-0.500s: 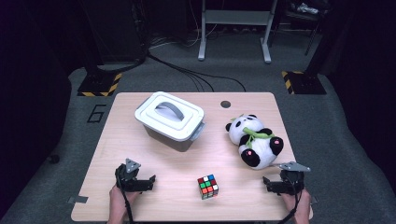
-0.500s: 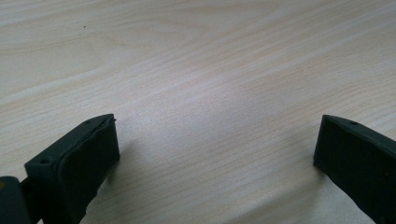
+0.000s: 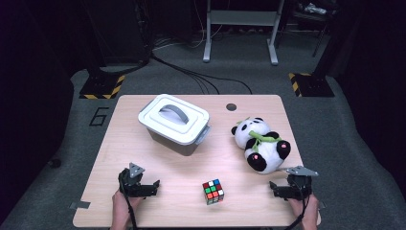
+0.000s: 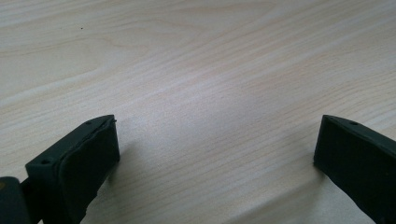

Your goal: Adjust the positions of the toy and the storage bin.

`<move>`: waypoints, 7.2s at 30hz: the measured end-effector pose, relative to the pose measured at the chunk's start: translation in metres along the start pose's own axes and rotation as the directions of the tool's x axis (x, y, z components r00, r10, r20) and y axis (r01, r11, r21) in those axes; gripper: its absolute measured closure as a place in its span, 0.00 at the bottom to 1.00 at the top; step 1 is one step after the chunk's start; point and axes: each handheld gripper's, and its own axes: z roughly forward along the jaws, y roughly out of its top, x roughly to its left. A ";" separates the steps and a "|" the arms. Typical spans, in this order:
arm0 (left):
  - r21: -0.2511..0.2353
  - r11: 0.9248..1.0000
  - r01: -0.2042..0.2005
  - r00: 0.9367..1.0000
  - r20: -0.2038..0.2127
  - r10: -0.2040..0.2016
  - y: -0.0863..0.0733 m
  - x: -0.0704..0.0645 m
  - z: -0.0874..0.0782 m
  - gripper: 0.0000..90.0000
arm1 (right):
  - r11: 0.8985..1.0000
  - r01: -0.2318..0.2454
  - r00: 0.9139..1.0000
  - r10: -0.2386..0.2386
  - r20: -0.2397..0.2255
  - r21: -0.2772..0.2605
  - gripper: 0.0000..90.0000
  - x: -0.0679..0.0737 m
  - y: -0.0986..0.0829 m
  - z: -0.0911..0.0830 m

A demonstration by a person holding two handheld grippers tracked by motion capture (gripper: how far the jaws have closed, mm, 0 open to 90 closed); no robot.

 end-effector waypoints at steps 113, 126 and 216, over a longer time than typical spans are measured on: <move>-0.150 0.931 -0.333 0.840 0.401 0.365 0.051 -0.156 0.003 0.38 | 1.000 0.002 1.000 -0.002 0.003 0.001 0.01 -0.001 0.000 -0.001; -0.110 0.965 -0.236 0.922 0.289 0.259 0.039 -0.102 -0.010 0.38 | 1.000 0.004 1.000 -0.004 0.004 0.000 0.01 -0.001 0.000 -0.001; -0.042 0.987 0.152 0.971 -0.183 -0.157 0.045 0.112 0.006 0.38 | 1.000 0.002 1.000 -0.002 0.006 -0.002 0.01 -0.001 0.000 -0.001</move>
